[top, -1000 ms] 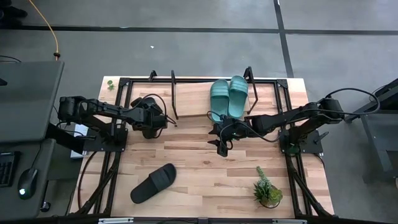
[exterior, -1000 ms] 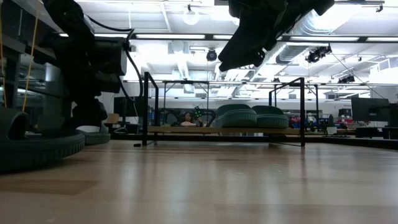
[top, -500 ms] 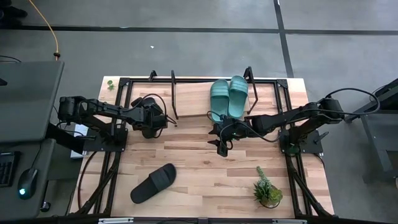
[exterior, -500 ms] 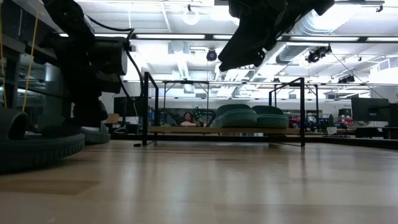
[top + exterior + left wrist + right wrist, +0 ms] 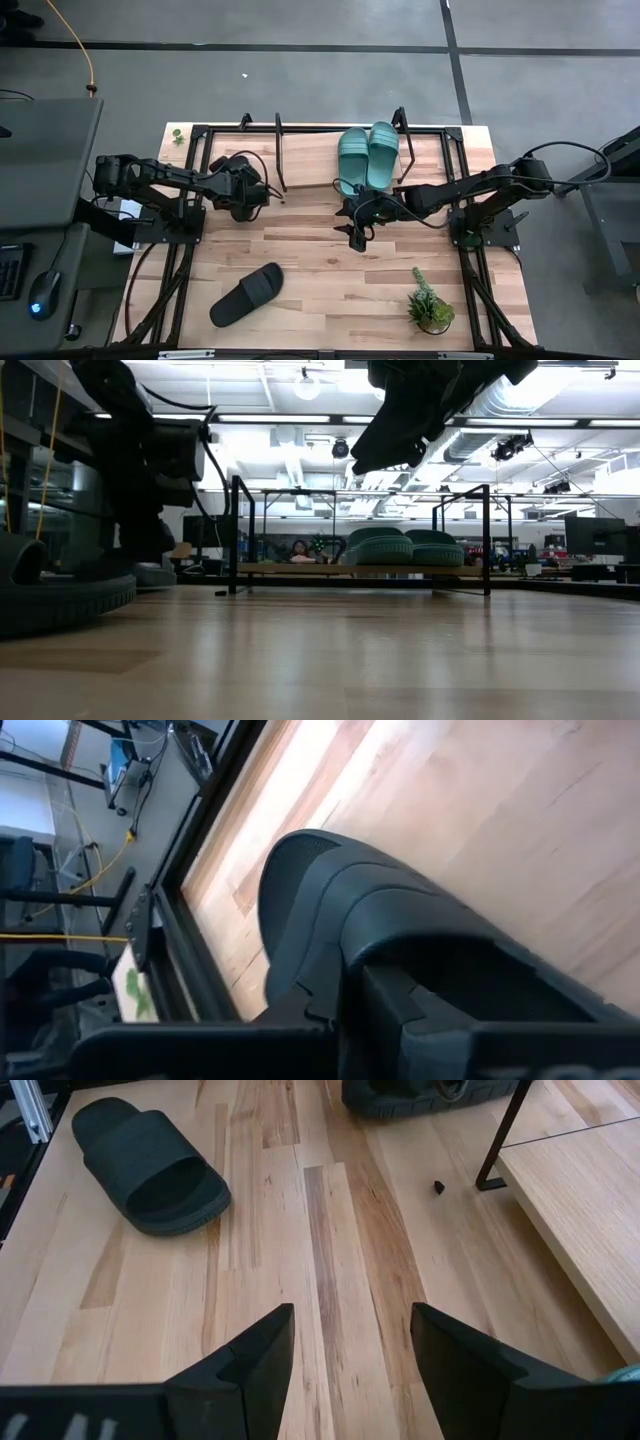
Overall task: Pick and place slides into the shelf
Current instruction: Put the top black slipper on the shelf
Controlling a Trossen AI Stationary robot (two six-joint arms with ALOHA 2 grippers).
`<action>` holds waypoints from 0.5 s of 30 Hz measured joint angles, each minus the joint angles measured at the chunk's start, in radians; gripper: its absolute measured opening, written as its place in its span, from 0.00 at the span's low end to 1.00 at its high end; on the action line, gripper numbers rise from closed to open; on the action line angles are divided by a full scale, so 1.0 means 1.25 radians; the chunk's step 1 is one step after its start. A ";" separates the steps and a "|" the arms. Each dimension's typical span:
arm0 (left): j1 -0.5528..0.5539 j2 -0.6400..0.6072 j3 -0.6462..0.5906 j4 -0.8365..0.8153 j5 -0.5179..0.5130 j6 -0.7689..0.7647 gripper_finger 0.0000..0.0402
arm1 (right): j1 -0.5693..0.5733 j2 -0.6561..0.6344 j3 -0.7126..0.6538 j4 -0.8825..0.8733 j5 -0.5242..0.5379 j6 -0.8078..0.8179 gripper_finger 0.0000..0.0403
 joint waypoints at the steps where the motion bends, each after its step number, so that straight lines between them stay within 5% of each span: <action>1: 0.000 0.000 0.009 -0.017 0.000 -0.002 0.02 | 0.000 0.000 0.000 0.000 0.000 0.000 0.48; 15: -0.064 0.000 0.188 -0.257 -0.046 -0.075 0.01 | 0.000 0.000 0.000 -0.001 -0.001 0.006 0.48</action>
